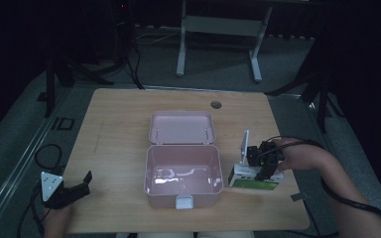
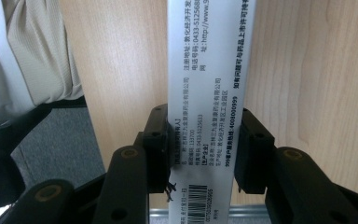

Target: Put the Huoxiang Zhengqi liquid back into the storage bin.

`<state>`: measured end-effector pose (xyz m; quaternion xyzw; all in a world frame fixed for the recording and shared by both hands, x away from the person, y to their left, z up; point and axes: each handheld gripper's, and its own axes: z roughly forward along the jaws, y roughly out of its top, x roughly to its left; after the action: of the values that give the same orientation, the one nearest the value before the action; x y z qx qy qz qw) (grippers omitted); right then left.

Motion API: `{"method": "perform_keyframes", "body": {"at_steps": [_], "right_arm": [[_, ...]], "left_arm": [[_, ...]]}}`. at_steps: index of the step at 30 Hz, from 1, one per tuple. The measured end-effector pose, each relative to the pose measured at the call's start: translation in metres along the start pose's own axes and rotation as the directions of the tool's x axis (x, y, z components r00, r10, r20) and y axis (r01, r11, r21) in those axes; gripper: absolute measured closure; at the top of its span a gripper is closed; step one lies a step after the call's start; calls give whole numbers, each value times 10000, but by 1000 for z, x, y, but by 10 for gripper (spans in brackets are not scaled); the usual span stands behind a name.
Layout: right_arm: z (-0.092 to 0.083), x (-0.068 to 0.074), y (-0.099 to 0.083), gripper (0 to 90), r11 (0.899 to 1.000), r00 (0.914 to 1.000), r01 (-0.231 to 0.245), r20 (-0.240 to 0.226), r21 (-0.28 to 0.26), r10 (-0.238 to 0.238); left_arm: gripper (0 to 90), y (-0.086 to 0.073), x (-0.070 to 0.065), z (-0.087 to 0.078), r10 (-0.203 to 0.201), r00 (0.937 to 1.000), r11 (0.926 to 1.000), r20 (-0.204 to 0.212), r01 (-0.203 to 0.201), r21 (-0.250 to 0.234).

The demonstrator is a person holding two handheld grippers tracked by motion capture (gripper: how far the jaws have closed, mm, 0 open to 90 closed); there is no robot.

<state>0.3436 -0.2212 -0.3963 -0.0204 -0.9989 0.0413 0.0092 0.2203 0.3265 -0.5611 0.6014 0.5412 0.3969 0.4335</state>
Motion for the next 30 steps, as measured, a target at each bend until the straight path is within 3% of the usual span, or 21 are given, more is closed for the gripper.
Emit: {"method": "perform_keyframes", "body": {"at_steps": [16,21,30], "right_arm": [[-60,17,5,621,10000,9999,-40,150,-21,41],[-73,18,11,622,10000,9991,-53,413,59,50],[-93,18,29,621,9999,9992,-117,386,-57,119]], "left_arm": [[4,0,0,0,12,10000,10000,-3,-12,5],[4,0,0,0,19,10000,10000,-2,-19,12],[4,0,0,0,21,10000,10000,25,-21,10]]}}
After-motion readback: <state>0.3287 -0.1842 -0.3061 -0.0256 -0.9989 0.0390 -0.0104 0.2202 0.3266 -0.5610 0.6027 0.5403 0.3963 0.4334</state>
